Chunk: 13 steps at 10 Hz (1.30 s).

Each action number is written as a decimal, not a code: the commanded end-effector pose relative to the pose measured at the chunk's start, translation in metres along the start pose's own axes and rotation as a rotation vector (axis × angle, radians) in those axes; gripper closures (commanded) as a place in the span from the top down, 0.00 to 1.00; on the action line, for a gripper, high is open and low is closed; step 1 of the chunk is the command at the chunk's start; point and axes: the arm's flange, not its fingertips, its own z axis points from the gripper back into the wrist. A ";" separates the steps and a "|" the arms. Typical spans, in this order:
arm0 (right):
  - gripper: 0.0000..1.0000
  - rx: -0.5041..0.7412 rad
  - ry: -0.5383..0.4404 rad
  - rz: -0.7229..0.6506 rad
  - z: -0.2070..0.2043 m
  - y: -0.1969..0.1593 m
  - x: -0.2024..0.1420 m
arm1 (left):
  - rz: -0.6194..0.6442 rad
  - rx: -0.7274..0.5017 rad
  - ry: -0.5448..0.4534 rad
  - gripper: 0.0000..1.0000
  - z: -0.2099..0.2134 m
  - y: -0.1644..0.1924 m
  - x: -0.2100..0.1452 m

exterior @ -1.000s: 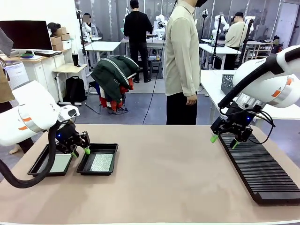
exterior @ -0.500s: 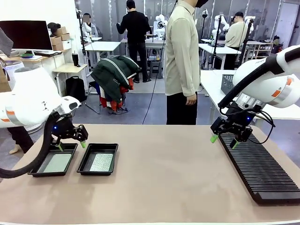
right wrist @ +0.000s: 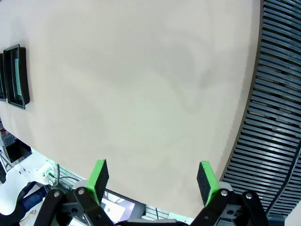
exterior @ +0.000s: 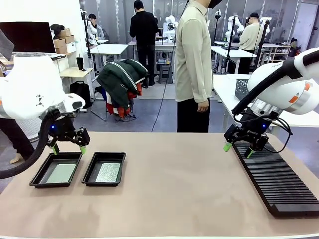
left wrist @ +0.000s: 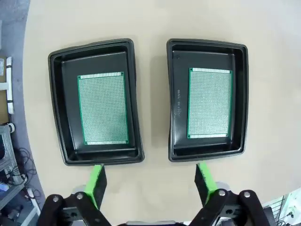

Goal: Inspect and transfer BCBs to ESD trays.
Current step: Pick up the ESD tray and place it on the left side of the table.

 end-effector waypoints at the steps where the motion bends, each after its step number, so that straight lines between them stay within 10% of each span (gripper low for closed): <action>1: 1.00 -0.015 0.002 -0.015 0.000 0.002 0.000 | 0.001 0.013 0.007 1.00 0.009 0.000 -0.001; 13: 1.00 -0.015 0.002 -0.015 0.000 0.002 0.000 | -0.002 0.001 -0.002 1.00 0.009 -0.001 -0.001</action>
